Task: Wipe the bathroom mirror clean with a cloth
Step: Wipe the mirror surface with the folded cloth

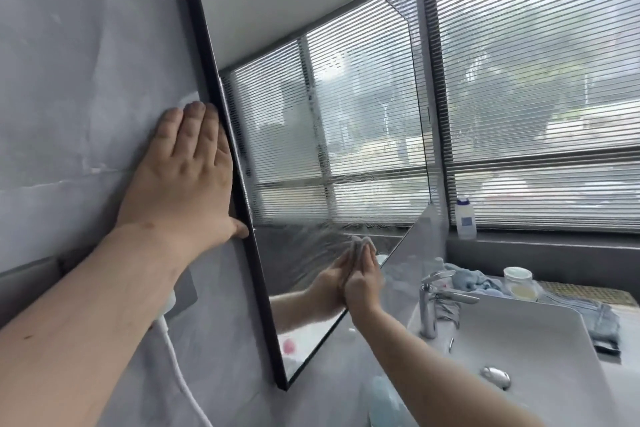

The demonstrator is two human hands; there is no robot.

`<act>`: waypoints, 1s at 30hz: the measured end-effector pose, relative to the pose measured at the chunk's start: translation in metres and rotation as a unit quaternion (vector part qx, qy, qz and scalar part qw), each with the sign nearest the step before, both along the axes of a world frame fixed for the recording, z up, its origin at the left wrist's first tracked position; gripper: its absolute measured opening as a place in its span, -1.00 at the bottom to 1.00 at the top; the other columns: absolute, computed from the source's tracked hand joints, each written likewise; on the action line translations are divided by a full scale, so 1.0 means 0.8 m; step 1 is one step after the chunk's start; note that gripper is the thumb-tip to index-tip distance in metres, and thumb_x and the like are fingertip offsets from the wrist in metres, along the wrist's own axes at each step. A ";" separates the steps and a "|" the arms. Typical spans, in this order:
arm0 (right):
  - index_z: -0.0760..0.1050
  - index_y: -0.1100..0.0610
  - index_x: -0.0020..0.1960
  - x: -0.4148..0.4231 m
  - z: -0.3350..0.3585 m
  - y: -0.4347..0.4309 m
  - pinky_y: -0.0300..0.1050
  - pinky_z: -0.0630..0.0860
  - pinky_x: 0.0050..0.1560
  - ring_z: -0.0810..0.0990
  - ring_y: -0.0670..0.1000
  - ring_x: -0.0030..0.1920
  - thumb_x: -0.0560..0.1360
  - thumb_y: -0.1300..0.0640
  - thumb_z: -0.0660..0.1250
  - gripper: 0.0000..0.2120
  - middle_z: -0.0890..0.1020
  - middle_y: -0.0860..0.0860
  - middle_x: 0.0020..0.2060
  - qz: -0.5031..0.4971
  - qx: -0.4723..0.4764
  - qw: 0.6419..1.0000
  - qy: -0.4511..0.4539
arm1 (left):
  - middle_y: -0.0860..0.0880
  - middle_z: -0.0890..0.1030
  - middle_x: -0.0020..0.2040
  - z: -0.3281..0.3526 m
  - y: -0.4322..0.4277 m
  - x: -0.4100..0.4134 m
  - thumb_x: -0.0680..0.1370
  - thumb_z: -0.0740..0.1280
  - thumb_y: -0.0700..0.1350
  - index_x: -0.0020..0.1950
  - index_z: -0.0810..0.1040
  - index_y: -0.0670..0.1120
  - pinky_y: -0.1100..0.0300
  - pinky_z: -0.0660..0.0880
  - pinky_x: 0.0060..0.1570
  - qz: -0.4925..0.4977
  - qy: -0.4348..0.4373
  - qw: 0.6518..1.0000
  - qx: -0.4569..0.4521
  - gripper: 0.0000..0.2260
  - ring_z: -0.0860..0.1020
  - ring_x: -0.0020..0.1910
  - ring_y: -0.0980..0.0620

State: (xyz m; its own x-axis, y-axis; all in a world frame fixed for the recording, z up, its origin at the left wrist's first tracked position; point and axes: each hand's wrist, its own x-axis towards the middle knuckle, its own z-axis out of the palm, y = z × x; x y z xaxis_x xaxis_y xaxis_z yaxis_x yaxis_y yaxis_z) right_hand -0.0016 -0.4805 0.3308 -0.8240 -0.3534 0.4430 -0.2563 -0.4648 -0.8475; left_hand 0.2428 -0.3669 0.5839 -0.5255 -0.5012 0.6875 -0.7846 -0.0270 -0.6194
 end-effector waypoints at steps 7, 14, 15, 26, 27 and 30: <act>0.49 0.16 0.35 -0.090 -0.030 -0.072 -0.10 0.58 0.20 0.59 0.04 0.22 0.68 0.14 0.14 -0.70 0.56 0.14 0.30 0.042 0.036 0.988 -0.141 | -0.23 -0.10 0.61 -0.002 -0.005 -0.001 0.22 0.03 0.66 0.57 -0.11 -0.29 -0.11 -0.23 0.54 -0.012 0.015 1.000 -0.022 0.27 -0.12 0.59 -0.19; 0.40 0.21 0.46 -0.129 -0.005 -0.077 -0.18 0.40 0.38 0.50 -0.04 0.33 0.55 0.54 -0.01 -0.43 0.51 0.01 0.35 0.148 -0.085 0.948 -0.269 | -0.31 0.27 0.51 -0.003 -0.021 0.003 0.02 0.21 0.65 0.46 0.27 -0.37 -0.03 -0.20 0.52 -0.056 0.036 0.996 -0.060 0.35 0.18 0.52 -0.24; 0.42 0.17 0.46 -0.143 -0.002 -0.083 -0.15 0.39 0.41 0.49 -0.03 0.35 0.54 0.51 0.02 -0.43 0.51 -0.02 0.36 0.149 -0.076 0.951 -0.261 | -0.33 0.30 0.49 -0.003 -0.026 0.002 -0.01 0.24 0.64 0.43 0.30 -0.39 -0.01 -0.22 0.52 -0.062 0.038 0.995 -0.062 0.35 0.20 0.50 -0.25; 0.45 -0.12 0.28 -0.146 -0.015 -0.059 0.20 0.43 0.38 0.48 0.20 0.38 0.52 0.16 0.15 -0.62 0.50 0.15 0.38 0.149 0.068 0.984 -0.067 | -0.37 0.33 0.45 -0.004 -0.030 0.003 -0.05 0.27 0.58 0.38 0.35 -0.43 -0.15 0.05 0.50 -0.089 0.038 0.993 -0.072 0.33 0.26 0.46 -0.31; 0.46 -0.14 0.29 -0.141 -0.029 -0.063 0.14 0.43 0.40 0.48 0.12 0.39 0.47 0.20 0.16 -0.55 0.51 0.05 0.37 0.137 0.049 0.988 -0.050 | -0.37 0.32 0.46 -0.003 -0.027 0.003 -0.07 0.35 0.57 0.39 0.34 -0.42 -0.16 0.05 0.50 -0.078 0.035 0.994 -0.067 0.35 0.25 0.47 -0.31; 0.51 0.00 0.37 -0.085 -0.042 -0.031 -0.16 0.32 0.44 0.42 -0.16 0.39 0.51 0.45 0.17 -0.45 0.48 -0.14 0.37 0.138 -0.004 0.989 -0.058 | -0.33 0.27 0.51 -0.001 -0.016 0.001 -0.01 0.34 0.57 0.46 0.27 -0.39 -0.12 -0.01 0.52 -0.050 0.028 0.997 -0.050 0.34 0.20 0.52 -0.27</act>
State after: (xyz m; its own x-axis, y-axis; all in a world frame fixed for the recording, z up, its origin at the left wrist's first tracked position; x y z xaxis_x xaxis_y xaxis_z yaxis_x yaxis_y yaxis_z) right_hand -0.0696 -0.5052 0.2971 -0.7420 -0.5691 0.3545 -0.0189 -0.5108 -0.8595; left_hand 0.2434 -0.3798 0.5831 -0.5285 -0.3757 0.7613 -0.8200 -0.0064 -0.5724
